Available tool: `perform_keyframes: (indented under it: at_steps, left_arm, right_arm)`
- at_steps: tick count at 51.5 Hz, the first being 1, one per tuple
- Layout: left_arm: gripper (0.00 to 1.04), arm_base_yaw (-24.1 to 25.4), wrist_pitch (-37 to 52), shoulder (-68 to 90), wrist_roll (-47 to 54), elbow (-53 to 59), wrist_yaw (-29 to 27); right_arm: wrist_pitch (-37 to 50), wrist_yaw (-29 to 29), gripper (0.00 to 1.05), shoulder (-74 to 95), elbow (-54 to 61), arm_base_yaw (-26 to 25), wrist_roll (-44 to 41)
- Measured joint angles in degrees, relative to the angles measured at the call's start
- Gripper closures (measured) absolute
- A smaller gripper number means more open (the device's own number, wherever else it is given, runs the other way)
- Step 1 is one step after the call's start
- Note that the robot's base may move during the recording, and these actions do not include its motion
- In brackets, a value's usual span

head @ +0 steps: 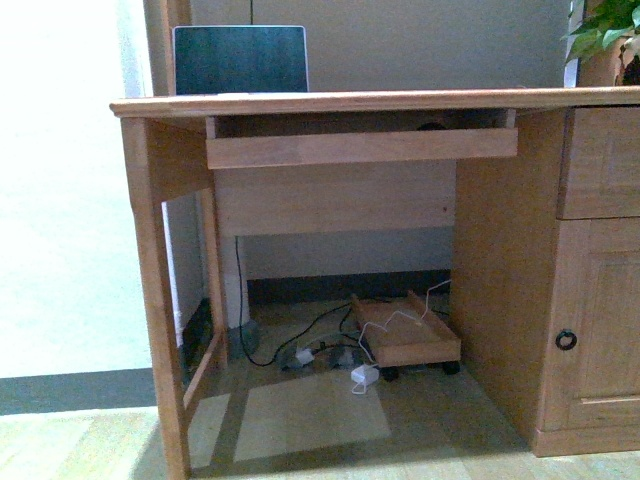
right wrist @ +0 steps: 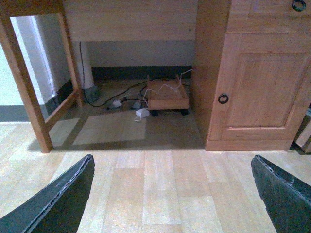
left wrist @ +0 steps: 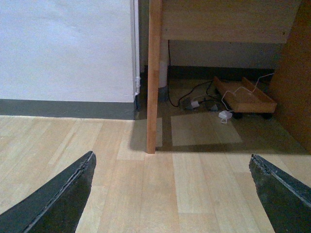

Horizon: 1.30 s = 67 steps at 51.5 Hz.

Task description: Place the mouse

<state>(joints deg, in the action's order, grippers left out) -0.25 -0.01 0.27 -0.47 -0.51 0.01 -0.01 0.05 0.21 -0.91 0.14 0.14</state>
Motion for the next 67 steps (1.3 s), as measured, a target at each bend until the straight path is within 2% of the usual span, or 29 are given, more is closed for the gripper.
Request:
perform_keyframes:
  at_steps: [67]
  left_arm:
    - [0.08, 0.0, 0.0, 0.0, 0.0, 0.0, 0.0]
  right_arm:
    - [0.0, 0.0, 0.07, 0.0, 0.0, -0.02, 0.02]
